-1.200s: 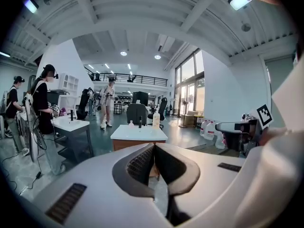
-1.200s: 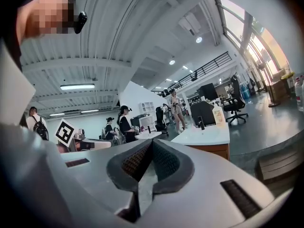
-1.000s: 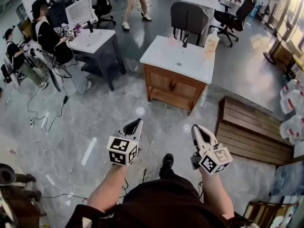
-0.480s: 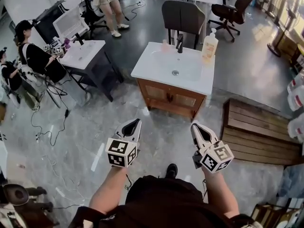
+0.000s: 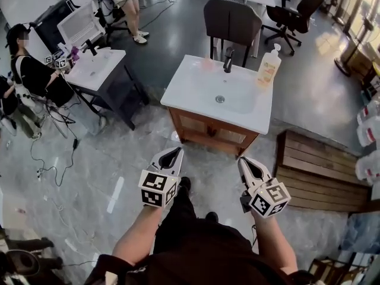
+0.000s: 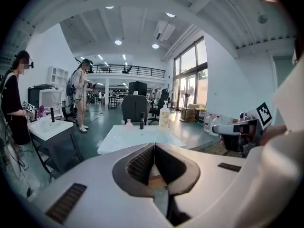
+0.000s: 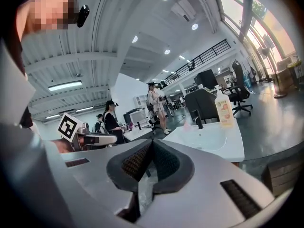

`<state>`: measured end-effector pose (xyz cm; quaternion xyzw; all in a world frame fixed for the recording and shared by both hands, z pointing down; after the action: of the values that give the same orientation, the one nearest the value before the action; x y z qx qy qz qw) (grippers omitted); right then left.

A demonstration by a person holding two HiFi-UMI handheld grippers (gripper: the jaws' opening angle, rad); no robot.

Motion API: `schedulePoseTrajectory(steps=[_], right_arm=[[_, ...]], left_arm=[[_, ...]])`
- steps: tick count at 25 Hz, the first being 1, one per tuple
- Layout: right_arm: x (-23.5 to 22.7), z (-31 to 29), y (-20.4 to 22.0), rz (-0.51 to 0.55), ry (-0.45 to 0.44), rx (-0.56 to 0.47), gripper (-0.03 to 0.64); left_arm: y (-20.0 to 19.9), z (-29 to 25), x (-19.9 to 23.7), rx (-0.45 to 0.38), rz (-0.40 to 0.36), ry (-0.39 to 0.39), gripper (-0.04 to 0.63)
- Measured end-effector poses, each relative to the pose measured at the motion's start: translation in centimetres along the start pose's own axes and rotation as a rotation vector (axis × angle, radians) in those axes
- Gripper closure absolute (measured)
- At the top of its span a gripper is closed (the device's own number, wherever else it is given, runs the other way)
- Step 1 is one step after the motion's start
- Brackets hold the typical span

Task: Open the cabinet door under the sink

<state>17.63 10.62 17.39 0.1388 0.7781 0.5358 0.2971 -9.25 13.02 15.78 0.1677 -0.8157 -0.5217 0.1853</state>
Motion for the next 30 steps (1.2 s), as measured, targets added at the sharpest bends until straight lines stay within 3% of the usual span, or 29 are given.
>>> schedulePoseTrajectory(steps=[10, 15, 23, 30], right_arm=[[2.0, -15.5, -2.9, 0.036, 0.116, 0.041, 0.603], [3.2, -20.9, -2.5, -0.001, 0.170, 0.086, 0.603], [2.8, -26.3, -0.1, 0.017, 0.153, 0.189, 0.603], [-0.5, -26.1, 3.7, -0.005, 0.213, 0.169, 0.603]], left_arm=[[-2.8, -9.0, 13.7, 0.028, -0.056, 0.195, 0.575], [-2.4, -11.3, 17.9, 0.063, -0.078, 0.264, 0.575], [0.8, -15.4, 20.1, 0.120, -0.051, 0.300, 0.575], [4.2, -20.2, 18.8, 0.181, -0.011, 0.341, 0.575]])
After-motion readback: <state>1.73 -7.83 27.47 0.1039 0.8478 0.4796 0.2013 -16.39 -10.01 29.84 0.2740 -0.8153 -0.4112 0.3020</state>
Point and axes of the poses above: the fingertips, and each gripper's own axes: z backward along the fingers, x to its left, y out of its underside, the point moved 7 cm from there along z, backward along the fingers, and after that the axes turned 11 degrees about y, right-handed, at the moved point
